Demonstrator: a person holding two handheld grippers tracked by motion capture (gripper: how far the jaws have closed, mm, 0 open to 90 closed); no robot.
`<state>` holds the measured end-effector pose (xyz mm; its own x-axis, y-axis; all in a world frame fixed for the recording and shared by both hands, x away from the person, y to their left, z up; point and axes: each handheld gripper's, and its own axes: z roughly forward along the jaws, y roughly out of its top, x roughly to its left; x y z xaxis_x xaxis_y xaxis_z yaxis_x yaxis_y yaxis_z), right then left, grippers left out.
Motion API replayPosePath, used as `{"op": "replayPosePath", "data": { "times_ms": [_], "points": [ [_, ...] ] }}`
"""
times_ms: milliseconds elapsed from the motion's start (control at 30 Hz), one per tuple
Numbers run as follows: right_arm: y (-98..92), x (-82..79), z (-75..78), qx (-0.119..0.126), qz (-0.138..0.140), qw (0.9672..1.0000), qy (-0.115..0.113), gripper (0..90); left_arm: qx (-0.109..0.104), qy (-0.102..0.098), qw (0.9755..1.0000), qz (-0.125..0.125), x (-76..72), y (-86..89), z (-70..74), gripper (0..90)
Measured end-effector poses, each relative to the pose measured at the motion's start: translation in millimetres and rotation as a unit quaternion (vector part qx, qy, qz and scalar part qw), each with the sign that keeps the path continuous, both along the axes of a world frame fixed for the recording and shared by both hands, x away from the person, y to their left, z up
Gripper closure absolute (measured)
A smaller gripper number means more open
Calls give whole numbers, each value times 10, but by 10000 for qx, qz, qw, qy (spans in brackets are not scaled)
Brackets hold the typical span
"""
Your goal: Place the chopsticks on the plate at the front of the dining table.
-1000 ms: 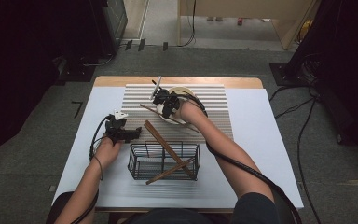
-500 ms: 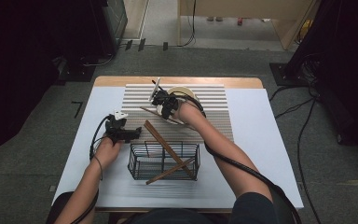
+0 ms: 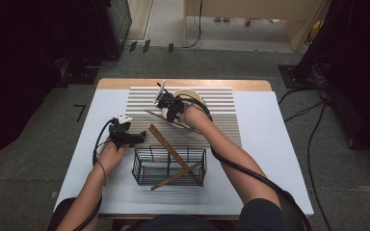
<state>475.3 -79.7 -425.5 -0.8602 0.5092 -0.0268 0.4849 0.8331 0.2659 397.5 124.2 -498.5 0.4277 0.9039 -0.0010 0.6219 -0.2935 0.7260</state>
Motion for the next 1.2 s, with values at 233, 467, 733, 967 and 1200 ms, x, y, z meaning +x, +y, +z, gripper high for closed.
{"op": "replayPosePath", "data": {
  "times_ms": [233,467,733,967,1200],
  "points": [
    [-6,3,5,-8,-5,10000,0,852,-1,-1,10000,3,0,0,0,90],
    [-7,-4,6,-24,0,10000,5,830,0,-1,10000,0,0,0,0,90],
    [-29,-12,47,99,-22,9999,-18,808,-10,-11,10000,5,1,-1,-1,90],
    [-91,-48,123,331,-75,9993,-180,773,13,11,10000,-15,1,3,2,90],
    [-177,-144,209,815,-52,9966,-121,698,13,12,10000,-15,1,3,2,90]
  ]
}}
